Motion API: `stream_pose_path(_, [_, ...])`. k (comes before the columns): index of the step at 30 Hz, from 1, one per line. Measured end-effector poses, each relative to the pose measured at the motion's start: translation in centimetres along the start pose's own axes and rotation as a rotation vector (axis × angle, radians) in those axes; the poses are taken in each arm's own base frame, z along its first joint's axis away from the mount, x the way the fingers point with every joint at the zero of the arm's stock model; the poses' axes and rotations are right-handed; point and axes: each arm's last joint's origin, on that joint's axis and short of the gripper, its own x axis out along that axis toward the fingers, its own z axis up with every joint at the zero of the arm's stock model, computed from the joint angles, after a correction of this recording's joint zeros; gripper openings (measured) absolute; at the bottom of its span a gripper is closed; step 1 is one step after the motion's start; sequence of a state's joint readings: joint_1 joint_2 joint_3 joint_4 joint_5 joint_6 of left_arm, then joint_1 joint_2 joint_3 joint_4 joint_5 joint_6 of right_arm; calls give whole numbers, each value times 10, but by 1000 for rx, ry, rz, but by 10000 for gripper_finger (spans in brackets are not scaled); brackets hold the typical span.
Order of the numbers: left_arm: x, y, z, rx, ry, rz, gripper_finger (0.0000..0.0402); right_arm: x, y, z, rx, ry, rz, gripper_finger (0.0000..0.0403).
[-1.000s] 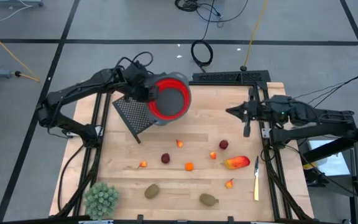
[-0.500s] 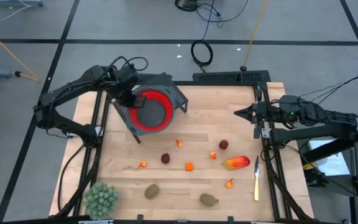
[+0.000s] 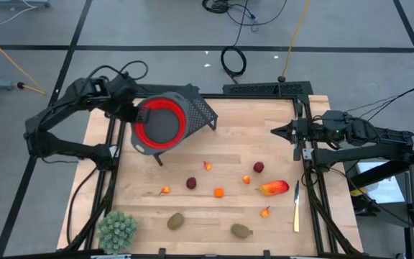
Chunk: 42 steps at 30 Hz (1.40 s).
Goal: Pick & Place Fruit
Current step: Put the red strainer bowl on the shelf
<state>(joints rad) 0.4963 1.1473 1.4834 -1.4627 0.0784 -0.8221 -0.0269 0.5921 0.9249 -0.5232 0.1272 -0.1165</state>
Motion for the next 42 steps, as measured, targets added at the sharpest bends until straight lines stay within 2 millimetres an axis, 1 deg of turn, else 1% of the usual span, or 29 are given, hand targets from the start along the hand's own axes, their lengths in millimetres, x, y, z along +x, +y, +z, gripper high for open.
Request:
stream_pose_path(3, [1,2,2,8,7,16,0,0,0,0,0,1,0,0])
stream_pose_path(8, [0,6,6,59,23,-16,0,0,0,0,0,1,-1,0])
stream_pose_path(15, [0,13,13,59,12,-16,0,0,0,0,0,1,-1,0])
stream_pose_path(17, [5,14,14,60,30,-35,0,0,0,0,0,1,-1,0])
stream_pose_path(22, [32,21,13,45,136,-45,0,0,0,0,0,2,-1,0])
stream_pose_path(28, [37,31,13,52,98,-51,0,0,0,0,-1,2,-2,0])
stream_pose_path(35, [51,42,17,38,136,-98,0,0,0,0,0,2,-2,0])
stream_pose_path(42, [56,52,20,5,140,-75,0,0,0,0,0,2,-2,0])
